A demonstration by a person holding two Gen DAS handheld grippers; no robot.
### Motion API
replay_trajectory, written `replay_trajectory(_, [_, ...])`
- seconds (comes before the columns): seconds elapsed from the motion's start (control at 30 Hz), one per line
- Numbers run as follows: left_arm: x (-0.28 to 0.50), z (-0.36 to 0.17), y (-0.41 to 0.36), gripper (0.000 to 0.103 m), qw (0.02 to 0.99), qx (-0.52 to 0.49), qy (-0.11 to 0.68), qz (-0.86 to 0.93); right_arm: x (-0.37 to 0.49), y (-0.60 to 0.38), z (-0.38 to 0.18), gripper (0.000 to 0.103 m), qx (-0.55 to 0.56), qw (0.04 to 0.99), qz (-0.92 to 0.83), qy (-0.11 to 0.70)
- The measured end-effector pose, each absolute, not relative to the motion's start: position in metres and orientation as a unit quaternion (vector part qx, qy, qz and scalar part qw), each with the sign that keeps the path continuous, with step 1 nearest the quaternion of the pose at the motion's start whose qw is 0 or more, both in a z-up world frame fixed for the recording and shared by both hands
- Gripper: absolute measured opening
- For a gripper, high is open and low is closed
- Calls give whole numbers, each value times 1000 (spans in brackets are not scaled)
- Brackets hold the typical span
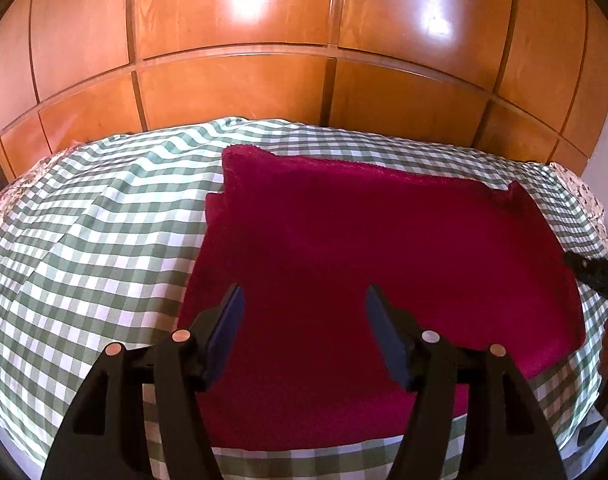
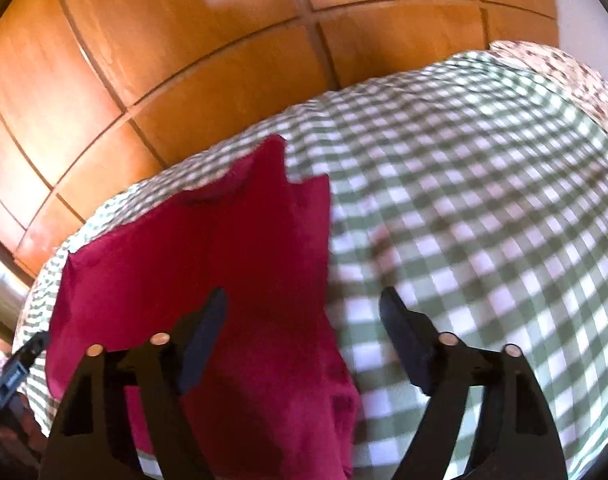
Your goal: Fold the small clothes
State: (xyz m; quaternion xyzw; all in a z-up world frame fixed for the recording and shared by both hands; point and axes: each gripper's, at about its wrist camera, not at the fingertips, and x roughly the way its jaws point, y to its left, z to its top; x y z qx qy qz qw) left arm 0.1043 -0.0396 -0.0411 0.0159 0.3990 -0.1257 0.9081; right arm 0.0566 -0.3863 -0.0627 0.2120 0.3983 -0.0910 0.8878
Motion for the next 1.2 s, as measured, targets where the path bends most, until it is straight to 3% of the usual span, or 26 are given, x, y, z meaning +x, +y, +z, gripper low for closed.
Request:
replay_trajectory(0.03, [104,-42,-41,64,908,17,400,-126,62,-385,-64,70,211,886,-87,404])
replay_trajectory(0.07, [103,-42,-41,64,907,18,401,-126,68,-382,-67,50,207,883,-82,413])
replay_trajectory(0.1, [103,-42,-42,64,907,20,401,-127,74,-378,-69,36,194,880,-83,426])
replay_trajectory(0.13, [102,-42,-43,64,907,22,401,-127,76,-374,-69,31,179,881,-91,428])
replay_trajectory(0.17, [101,-43,-44,64,907,25,400,-128,77,-374,-67,18,171,882,-96,429])
replay_trajectory(0.27, [100,-46,-46,68,907,31,401,-128,72,-379,-65,9,158,881,-114,431])
replay_trajectory(0.53, [102,-67,-45,69,895,27,425,-130,57,-398,-88,8,228,873,-121,413])
replay_trajectory(0.63, [99,-59,-39,69,898,5,419,-137,52,-406,-87,33,255,867,-125,409])
replay_trajectory(0.7, [97,-55,-34,69,899,-5,414,-142,43,-409,-84,60,274,865,-118,404])
replay_trajectory(0.77, [96,-53,-30,68,900,-16,412,-145,36,-407,-83,65,279,864,-99,408])
replay_trajectory(1.07, [95,-59,-17,67,885,-50,433,-164,17,-382,-91,66,316,844,-3,434])
replay_trajectory(1.13, [98,-63,-21,67,881,-39,441,-168,20,-376,-91,53,319,841,-3,437])
replay_trajectory(1.2, [100,-67,-23,67,879,-31,445,-168,24,-369,-84,31,321,839,9,438])
